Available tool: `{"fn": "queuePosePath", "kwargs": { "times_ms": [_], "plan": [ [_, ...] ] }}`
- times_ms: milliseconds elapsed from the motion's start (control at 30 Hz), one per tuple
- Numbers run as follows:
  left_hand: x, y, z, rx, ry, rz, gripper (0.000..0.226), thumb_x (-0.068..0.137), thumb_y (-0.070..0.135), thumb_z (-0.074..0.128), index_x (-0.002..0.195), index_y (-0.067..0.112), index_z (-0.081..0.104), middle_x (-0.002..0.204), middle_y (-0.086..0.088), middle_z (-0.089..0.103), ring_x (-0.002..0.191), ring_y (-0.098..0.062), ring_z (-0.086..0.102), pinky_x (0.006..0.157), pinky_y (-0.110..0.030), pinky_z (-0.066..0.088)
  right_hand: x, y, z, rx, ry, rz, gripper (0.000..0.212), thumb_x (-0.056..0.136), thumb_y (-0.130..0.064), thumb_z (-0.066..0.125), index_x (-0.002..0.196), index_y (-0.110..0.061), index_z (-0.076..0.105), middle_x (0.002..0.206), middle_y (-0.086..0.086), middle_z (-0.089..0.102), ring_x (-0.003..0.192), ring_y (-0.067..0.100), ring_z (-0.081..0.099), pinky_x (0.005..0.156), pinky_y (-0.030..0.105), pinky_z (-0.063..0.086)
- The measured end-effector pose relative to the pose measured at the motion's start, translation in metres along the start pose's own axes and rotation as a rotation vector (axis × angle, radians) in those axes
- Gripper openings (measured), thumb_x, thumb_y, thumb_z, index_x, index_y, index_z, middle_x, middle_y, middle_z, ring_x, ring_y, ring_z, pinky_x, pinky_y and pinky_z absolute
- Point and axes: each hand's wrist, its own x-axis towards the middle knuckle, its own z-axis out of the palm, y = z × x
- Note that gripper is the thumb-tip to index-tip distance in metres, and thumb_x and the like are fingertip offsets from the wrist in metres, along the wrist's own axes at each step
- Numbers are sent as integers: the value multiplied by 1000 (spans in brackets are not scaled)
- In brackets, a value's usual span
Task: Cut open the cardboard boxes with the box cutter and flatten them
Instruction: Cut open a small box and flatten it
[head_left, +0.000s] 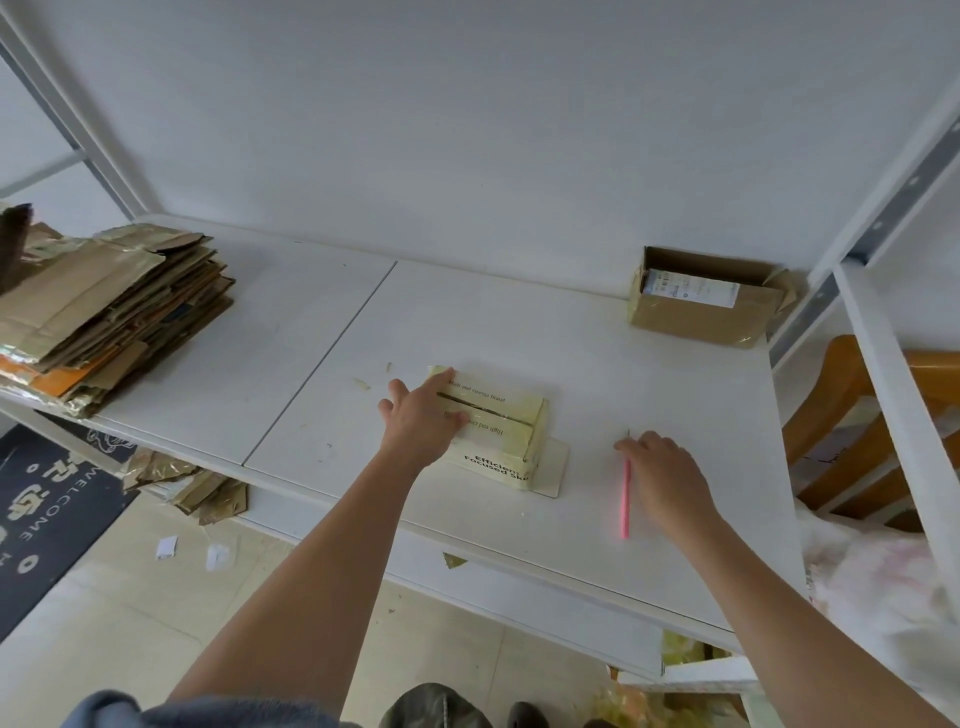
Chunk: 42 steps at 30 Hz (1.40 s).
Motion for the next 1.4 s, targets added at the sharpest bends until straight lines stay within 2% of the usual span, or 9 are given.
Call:
{"fn": "queuePosePath", "kwargs": {
  "times_ms": [167,300,367,467,567,667,767,933,1400],
  "plan": [
    [-1,-3,1,-1,12,5,60,94,37,63,147,44,35,115,-3,25,101,-25,23,103,-39,33,21,-42,-34,708,214,-85,48,94,2,46,139,-14,52,127,7,56,121,19,52,98,27,41],
    [-7,-2,-5,-64,0,0,61,90,37,67,145,44,40,115,-3,26,111,-27,28,106,-39,33,32,-89,-60,1046,114,-160,39,99,-12,52,138,-15,57,118,-12,62,101,-6,57,90,6,37],
    [-8,-6,-16,-104,25,-24,65,87,35,72,144,43,42,115,-3,28,120,-30,30,106,-40,33,30,-105,-60,987,60,-159,38,99,-21,55,135,-14,60,111,-7,67,90,-3,61,83,9,39],
    [-9,-22,-37,-157,120,-105,86,77,32,82,148,41,34,125,-6,32,128,-33,30,99,-43,37,22,-127,-53,888,18,-229,46,98,-30,59,139,-10,55,135,7,60,121,17,58,100,21,41],
    [-16,-33,-43,-429,41,-335,98,73,31,86,152,24,28,130,-10,42,100,-28,51,80,-40,50,18,-139,-48,848,12,-213,50,97,-31,60,139,-6,53,139,10,57,128,22,53,107,28,39],
    [-24,-32,-31,-820,-97,-429,73,78,18,83,139,12,43,113,-12,59,78,-27,67,66,-38,61,25,-141,-55,758,41,-216,28,95,-28,61,103,-2,68,107,11,66,101,30,61,88,34,47],
    [-22,-31,-22,-926,12,-420,69,77,5,82,136,12,46,116,-13,61,94,-32,68,56,-37,60,29,-145,-64,605,57,-243,41,93,-36,63,67,-16,38,69,-3,41,70,23,42,63,33,31],
    [-26,-31,-26,-942,94,-450,78,73,-5,81,140,10,45,114,-13,61,89,-35,69,42,-26,53,35,-165,-72,399,42,-231,49,89,-55,62,81,-13,39,78,1,44,71,22,43,61,30,30],
    [-22,-25,-22,-876,147,-414,72,71,-6,82,135,7,52,85,3,52,75,-30,69,53,-33,59,46,-177,-94,199,-142,-315,27,103,-23,41,83,-6,46,68,3,38,71,26,46,56,31,31]
  ]
}}
